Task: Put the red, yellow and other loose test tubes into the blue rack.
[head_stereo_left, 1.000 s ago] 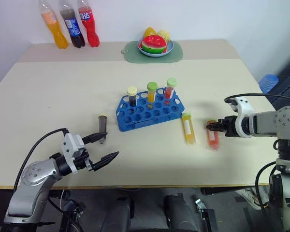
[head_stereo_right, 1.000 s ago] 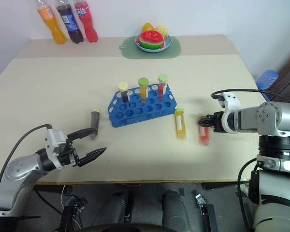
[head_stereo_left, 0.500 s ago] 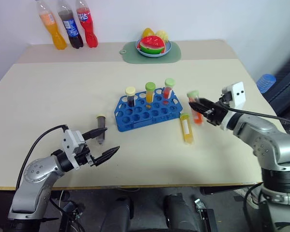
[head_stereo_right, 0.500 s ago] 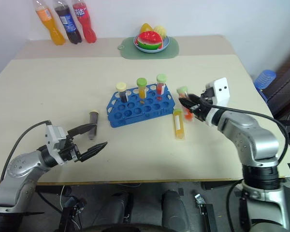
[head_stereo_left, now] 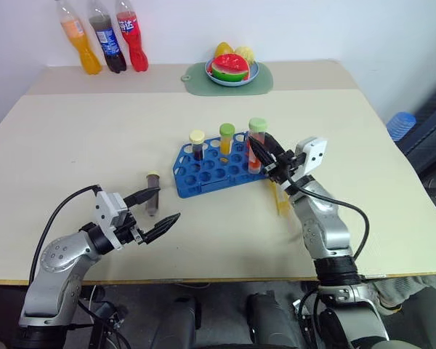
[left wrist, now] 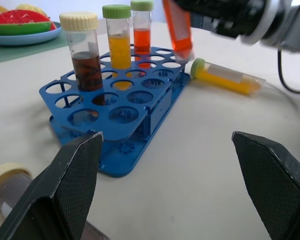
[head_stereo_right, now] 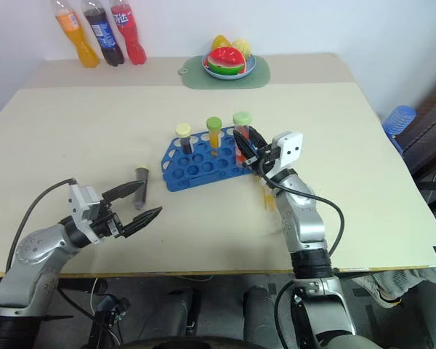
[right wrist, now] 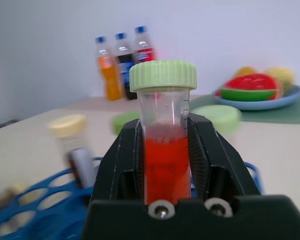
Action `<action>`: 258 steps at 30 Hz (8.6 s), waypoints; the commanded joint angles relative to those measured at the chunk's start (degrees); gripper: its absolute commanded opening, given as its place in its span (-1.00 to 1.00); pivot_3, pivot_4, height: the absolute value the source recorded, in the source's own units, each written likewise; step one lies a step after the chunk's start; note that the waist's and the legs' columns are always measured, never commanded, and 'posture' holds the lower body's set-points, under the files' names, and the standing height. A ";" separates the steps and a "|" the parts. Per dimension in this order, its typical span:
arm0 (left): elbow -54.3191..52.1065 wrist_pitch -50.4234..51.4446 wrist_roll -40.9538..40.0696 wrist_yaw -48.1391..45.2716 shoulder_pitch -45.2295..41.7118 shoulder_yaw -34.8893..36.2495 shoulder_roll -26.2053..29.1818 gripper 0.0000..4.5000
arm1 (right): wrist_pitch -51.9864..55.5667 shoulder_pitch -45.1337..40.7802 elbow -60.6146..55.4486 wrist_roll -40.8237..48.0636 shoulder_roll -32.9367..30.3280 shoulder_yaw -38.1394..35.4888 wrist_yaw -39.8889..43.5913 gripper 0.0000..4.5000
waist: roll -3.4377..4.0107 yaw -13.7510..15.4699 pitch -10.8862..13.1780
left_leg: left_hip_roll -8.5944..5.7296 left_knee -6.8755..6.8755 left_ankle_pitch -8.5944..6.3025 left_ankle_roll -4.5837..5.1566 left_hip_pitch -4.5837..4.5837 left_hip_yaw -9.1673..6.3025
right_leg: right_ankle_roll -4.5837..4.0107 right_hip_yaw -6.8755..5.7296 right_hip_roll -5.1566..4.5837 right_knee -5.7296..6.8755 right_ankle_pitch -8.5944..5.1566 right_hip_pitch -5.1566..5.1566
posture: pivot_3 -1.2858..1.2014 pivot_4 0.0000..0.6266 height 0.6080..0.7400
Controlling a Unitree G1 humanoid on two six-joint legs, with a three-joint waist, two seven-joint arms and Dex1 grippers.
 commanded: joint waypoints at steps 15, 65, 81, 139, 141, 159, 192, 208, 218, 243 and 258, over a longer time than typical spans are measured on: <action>-4.09 -0.67 -1.04 0.77 2.63 2.78 0.35 0.91 | -8.33 -0.42 3.98 0.02 1.36 -2.07 0.00 -0.67 | 0.01 0.00 0.00 | 0.00 -0.02 0.00 -0.01 0.04 0.00 | -0.01 0.01 0.00 0.01 0.00 0.02 | 0.03 -0.52 1.00; 0.70 -3.53 1.99 -0.17 -1.89 -4.61 -4.90 0.91 | 91.54 -9.95 -21.51 9.17 -22.38 -9.87 -5.72 0.99 | 0.02 0.53 -0.02 | -0.01 -0.02 -0.01 0.01 0.04 0.00 | -0.06 -0.01 -0.10 -0.09 -0.03 0.13 | 0.03 -0.52 1.00; -4.65 -3.63 2.36 4.18 4.39 -3.99 -5.41 0.91 | 78.04 -7.22 -17.22 2.55 -27.51 9.09 -1.77 -0.60 | -0.01 -0.03 -0.08 | -0.02 0.04 -0.01 0.02 -0.07 0.06 | -0.04 -0.05 -0.09 -0.07 -0.02 0.00 | 0.03 -0.52 1.00; -4.90 1.70 -4.05 5.67 2.22 2.75 -3.16 0.91 | -29.02 -5.98 26.20 -8.08 7.83 5.68 2.43 -0.15 | -0.01 -1.24 -0.08 | 0.00 -0.12 0.04 -0.07 0.34 -0.05 | -0.05 0.00 0.00 0.09 -0.02 0.23 | 0.03 -0.52 1.00; -5.53 3.39 -5.98 6.86 1.96 3.87 -3.35 0.91 | -29.64 -4.10 23.41 -8.45 6.64 6.24 3.69 0.23 | 0.00 -1.16 -0.08 | 0.00 -0.12 0.04 -0.07 0.34 -0.06 | -0.05 -0.01 -0.01 0.08 -0.02 0.23 | 0.03 -0.52 1.00; -14.89 55.56 -32.17 57.55 -10.43 15.25 0.40 0.91 | -3.68 17.18 -16.16 0.97 -23.18 5.75 24.47 0.98 | -0.04 -0.46 -0.03 | 0.00 -0.07 0.03 -0.06 0.31 -0.09 | -0.03 0.01 -0.04 0.04 -0.03 0.29 | 0.03 -0.52 1.00; 41.48 65.70 -81.37 116.38 -52.05 -9.84 2.80 -0.36 | 8.00 23.53 -32.51 4.39 -33.10 1.42 27.93 1.00 | -0.27 0.97 0.03 | -0.20 0.04 0.28 -0.50 0.28 -0.11 | 0.00 -0.02 -0.12 0.03 -0.03 0.33 | 0.03 -0.52 1.00; -4.77 52.40 -47.49 47.07 -27.58 2.59 18.92 -0.56 | 6.12 22.23 -28.41 2.91 -29.69 2.65 25.83 1.00 | -0.34 0.87 0.07 | -0.13 -0.11 0.28 -0.51 0.24 0.20 | -0.14 0.01 -0.10 -0.06 -0.11 0.30 | 0.03 -0.52 1.00; -5.71 8.72 -6.18 29.90 -23.40 -10.56 -2.43 -0.56 | 6.47 19.97 -25.75 2.82 -30.30 1.47 26.87 1.00 | -0.30 1.17 0.05 | -0.15 -0.08 0.19 -0.35 0.26 0.19 | -0.20 -0.02 -0.16 -0.22 -0.13 0.47 | 0.03 -0.52 1.00; 21.59 -20.85 16.03 20.25 -22.23 -19.09 -23.40 -0.56 | 10.90 28.26 -32.73 4.64 -34.67 -5.78 26.19 1.00 | -0.36 1.88 0.06 | -0.16 0.09 0.07 -0.13 0.32 0.11 | 0.03 -0.11 -0.15 -0.23 -0.02 0.61 | 0.03 -0.52 1.00; 21.21 -19.83 17.39 21.57 -21.76 -15.92 -21.39 -0.56 | 10.41 27.59 -32.01 3.81 -32.92 -4.24 25.30 1.00 | -0.34 1.83 0.04 | -0.15 0.11 0.07 -0.13 0.37 0.10 | 0.03 -0.11 -0.14 -0.20 -0.02 0.65 | 0.03 -0.52 1.00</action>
